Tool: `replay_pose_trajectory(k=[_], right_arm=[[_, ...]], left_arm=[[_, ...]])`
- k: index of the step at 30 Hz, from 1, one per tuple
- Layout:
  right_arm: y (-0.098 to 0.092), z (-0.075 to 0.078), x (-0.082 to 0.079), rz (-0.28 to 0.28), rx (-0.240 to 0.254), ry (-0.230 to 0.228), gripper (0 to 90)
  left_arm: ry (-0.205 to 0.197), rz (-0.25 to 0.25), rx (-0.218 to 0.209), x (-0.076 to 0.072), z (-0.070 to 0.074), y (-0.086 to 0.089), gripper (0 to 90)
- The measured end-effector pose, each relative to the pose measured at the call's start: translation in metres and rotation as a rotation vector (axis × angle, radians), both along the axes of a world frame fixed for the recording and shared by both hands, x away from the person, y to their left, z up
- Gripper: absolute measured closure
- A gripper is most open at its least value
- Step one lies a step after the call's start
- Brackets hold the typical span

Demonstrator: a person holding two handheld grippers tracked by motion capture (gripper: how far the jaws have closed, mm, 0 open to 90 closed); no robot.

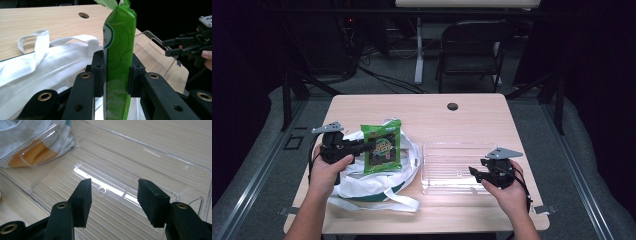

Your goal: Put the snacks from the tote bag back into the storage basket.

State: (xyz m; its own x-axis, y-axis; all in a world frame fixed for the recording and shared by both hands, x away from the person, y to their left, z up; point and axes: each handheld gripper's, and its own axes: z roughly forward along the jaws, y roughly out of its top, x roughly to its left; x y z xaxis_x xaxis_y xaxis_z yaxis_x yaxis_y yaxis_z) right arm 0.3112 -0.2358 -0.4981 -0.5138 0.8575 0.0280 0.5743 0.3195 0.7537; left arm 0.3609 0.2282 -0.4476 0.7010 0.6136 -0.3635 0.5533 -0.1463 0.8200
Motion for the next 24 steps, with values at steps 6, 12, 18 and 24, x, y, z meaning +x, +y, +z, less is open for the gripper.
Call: replay_pose_trajectory(k=[6,12,18,24], right_arm=[[0.001,0.001,-0.001,0.005,-0.001,-0.010,45.4],[0.008,0.008,-0.002,0.039,-0.025,-0.008,45.9],[0.023,0.022,0.000,0.100,-0.063,-0.030,48.2],[0.037,0.036,0.007,0.149,-0.114,-0.023,49.4]], left_arm=[[-0.005,-0.018,-0.002,-0.002,0.002,-0.007,72.4],[-0.010,-0.030,-0.009,-0.005,0.003,-0.012,72.4],[-0.018,-0.038,-0.016,-0.007,0.004,-0.017,72.4],[-0.027,-0.047,-0.019,-0.008,0.004,-0.021,72.5]])
